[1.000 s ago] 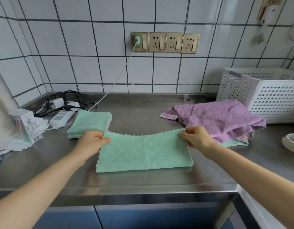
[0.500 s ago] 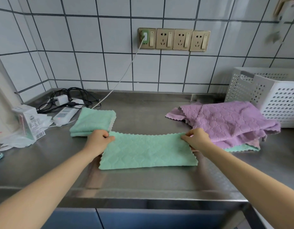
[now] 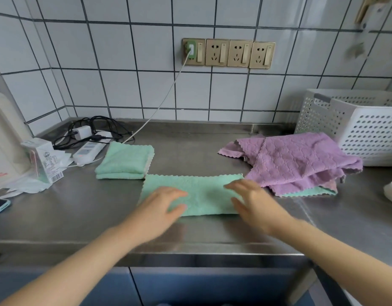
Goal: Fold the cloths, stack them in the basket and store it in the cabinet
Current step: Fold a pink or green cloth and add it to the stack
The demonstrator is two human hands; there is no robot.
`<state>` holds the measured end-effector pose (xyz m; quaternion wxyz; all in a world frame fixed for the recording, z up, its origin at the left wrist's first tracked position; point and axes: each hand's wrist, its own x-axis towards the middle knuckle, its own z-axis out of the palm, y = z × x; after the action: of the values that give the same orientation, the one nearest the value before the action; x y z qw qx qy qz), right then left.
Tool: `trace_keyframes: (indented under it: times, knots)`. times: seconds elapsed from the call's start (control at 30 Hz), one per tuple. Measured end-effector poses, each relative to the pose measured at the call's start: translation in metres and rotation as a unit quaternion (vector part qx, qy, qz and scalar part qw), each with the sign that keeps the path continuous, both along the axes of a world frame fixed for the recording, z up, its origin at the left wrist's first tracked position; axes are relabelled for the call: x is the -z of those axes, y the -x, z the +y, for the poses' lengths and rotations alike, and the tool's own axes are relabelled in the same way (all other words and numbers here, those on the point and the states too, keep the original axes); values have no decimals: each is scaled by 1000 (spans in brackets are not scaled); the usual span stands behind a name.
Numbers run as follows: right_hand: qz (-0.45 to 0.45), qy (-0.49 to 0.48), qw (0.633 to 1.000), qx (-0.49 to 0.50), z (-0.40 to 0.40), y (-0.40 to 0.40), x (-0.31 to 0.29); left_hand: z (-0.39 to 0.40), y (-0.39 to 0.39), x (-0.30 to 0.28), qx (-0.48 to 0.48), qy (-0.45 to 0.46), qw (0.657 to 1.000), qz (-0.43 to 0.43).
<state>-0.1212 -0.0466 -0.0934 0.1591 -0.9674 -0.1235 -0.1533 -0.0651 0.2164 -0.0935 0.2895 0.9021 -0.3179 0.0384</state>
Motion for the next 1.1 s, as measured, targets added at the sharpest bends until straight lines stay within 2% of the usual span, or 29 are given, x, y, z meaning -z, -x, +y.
trace_keyframes:
  times: [0.07,0.17,0.5,0.57,0.7,0.93,1.0,1.1]
  knots:
    - [14,59,995,-81,12,8,12,-15,17,9,68,-84,994,9]
    - [27,89,991,-99,11,18,23,-12,22,17,79,-142,987,1]
    - [45,54,997,-38,-34,49,13,57,23,26,19,-123,992,26]
    - [16,87,996,-30,-35,44,14,59,22,25,-7,-114,993,25]
    - [-49,188,981,-25,-38,28,22,42,27,20,-85,-156,984,-24]
    - [-115,83,988,-56,7,56,-13,-19,59,12,24,-106,994,-35]
    - [-109,54,987,-101,26,74,-24,-34,61,15,40,-89,994,-45]
    - [-39,-22,987,-152,36,91,-39,-46,61,13,70,-40,996,-28]
